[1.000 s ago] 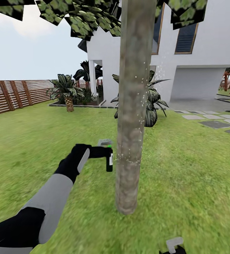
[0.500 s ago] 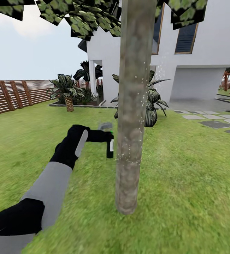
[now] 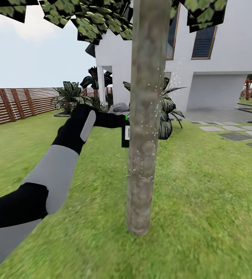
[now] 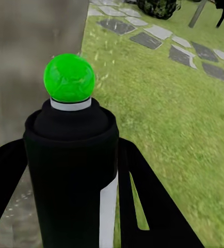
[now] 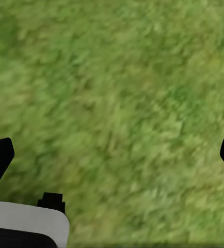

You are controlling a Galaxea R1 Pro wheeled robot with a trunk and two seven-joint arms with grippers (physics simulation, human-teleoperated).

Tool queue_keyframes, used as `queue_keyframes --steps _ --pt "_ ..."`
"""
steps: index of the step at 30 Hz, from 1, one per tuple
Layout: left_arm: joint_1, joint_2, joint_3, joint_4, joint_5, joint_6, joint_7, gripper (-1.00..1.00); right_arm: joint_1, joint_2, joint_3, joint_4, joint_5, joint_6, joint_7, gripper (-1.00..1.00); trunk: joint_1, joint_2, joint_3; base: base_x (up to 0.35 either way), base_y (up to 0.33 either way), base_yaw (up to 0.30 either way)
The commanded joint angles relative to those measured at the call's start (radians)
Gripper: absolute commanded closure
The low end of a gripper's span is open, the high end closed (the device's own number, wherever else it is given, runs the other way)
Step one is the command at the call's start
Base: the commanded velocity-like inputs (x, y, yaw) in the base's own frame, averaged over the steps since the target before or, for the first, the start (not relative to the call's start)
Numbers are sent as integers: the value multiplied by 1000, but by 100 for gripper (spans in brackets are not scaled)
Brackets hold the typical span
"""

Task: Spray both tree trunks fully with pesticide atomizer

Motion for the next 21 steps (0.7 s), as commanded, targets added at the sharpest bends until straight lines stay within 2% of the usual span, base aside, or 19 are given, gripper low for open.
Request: queue_keyframes --steps 1,4,5,7,15,21 --pt "-15 0 0 1 1 0 0 100 0 0 0 0 0 0 0 -100 0 0 0 0 0 0" --pt "-47 0 0 9 1 0 0 100 0 0 0 0 0 0 0 -100 0 0 0 0 0 0" --pt "-97 -1 0 40 2 0 0 100 0 0 0 0 0 0 0 -100 0 0 0 0 0 0" --pt "-144 -1 0 61 2 0 0 100 0 0 0 0 0 0 0 -100 0 0 0 0 0 0" --pt "-195 -1 1 77 3 0 0 100 0 0 0 0 0 0 0 -100 0 0 0 0 0 0" --pt "-242 -1 2 109 41 0 0 100 0 0 0 0 0 0 0 -100 0 0 0 0 0 0"
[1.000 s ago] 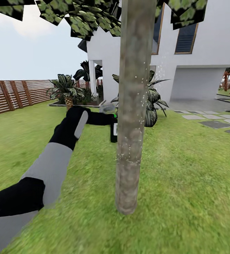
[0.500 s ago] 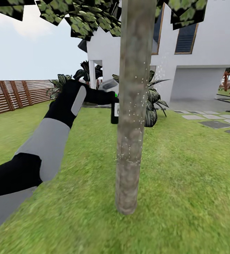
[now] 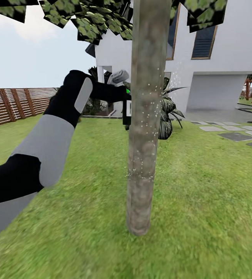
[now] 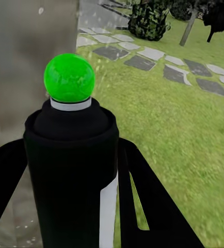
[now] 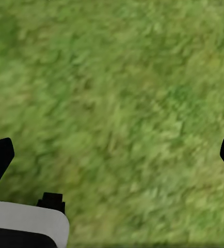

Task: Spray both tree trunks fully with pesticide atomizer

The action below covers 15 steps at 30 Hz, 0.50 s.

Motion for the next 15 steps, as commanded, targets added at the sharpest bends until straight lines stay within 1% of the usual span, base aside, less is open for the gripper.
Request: queue_keyframes --steps 1,5,15 --pt "-3 0 0 1 1 0 0 100 0 0 0 0 0 0 0 -100 0 0 0 0 0 0" --pt "-35 0 0 2 2 0 0 100 0 0 0 0 0 0 1 -100 0 0 0 0 0 0" --pt "-52 0 1 4 2 0 5 100 0 0 0 0 0 0 0 -100 0 0 0 0 0 0"
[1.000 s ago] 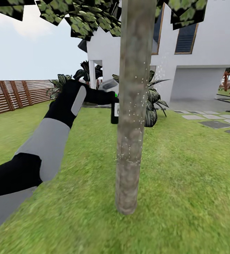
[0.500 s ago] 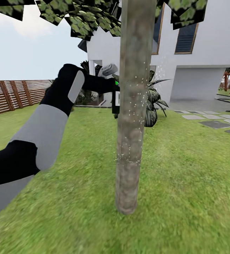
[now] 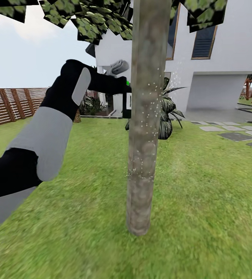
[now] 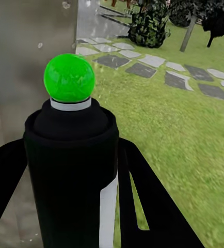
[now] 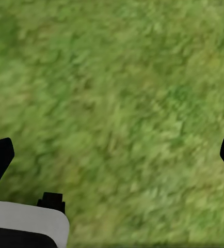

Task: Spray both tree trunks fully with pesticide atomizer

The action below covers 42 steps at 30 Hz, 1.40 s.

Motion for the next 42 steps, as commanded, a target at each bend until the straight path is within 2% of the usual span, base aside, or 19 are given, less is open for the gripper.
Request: queue_keyframes --steps 1,6,11,16,24,29,33,39,42 --pt "-8 0 1 0 0 0 1 100 0 0 0 0 0 0 0 -100 0 0 0 0 0 0" --pt "-48 4 5 10 -1 -1 4 100 0 0 0 0 0 0 0 -100 0 0 0 0 0 0" --pt "-153 4 6 132 -1 -3 7 100 0 0 0 0 0 0 0 -100 0 0 0 0 0 0" --pt "-209 8 8 147 -1 -3 8 100 0 0 0 0 0 0 0 -100 0 0 0 0 0 0" --pt "-220 34 13 163 -1 -3 8 100 0 0 0 0 0 0 0 -100 0 0 0 0 0 0" --pt "-221 51 18 239 -3 -5 8 100 0 0 0 0 0 0 0 -100 0 0 0 0 0 0" --pt "-221 63 22 334 -2 -11 11 100 0 0 0 0 0 0 0 -100 0 0 0 0 0 0" --pt "-221 67 22 376 -3 -15 11 100 0 0 0 0 0 0 0 -100 0 0 0 0 0 0" --pt "-220 64 22 459 -3 -86 11 100 0 0 0 0 0 0 0 -100 0 0 0 0 0 0"
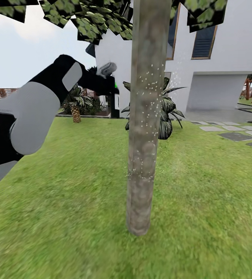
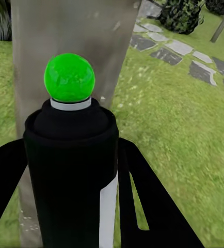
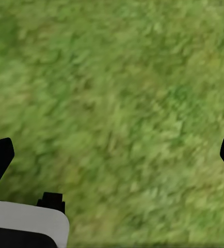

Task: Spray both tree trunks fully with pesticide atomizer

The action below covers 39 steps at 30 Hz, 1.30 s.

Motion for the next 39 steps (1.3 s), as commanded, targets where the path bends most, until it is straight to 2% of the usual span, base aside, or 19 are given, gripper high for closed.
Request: queue_keyframes --steps 1,4,12,14,17,18,22,27,30,37,39 --pt "0 -1 1 21 3 -11 0 100 0 0 0 0 0 0 0 -100 0 0 0 0 0 0" --pt "0 0 1 65 3 -27 -1 100 0 0 0 0 0 0 0 -100 0 0 0 0 0 0" --pt "1 -8 0 97 2 -47 -1 100 0 0 0 0 0 0 0 -100 0 0 0 0 0 0" --pt "1 -23 -1 133 3 -91 -1 100 0 0 0 0 0 0 0 -100 0 0 0 0 0 0" --pt "1 -31 -1 147 4 -112 0 100 0 3 0 0 -1 -2 0 -100 0 0 0 0 0 0" --pt "1 -41 -1 156 5 -120 0 100 1 2 -1 0 -2 0 0 -100 0 0 0 0 0 0" --pt "1 -51 0 180 6 -122 -1 100 1 3 0 0 -2 1 0 -100 0 0 0 0 0 0" --pt "4 -57 1 206 6 -164 -1 100 1 1 -1 0 -2 0 -1 -100 0 0 0 0 0 0" --pt "25 -56 2 207 5 -214 -2 100 1 1 -2 -1 -3 -2 -2 -100 0 0 0 0 0 0" --pt "56 -53 2 207 1 -232 -2 100 1 0 -2 -2 -5 -5 -2 -100 0 0 0 0 0 0" --pt "93 -52 2 206 0 -234 -2 100 1 0 -2 -2 -4 -5 -2 -100 0 0 0 0 0 0"
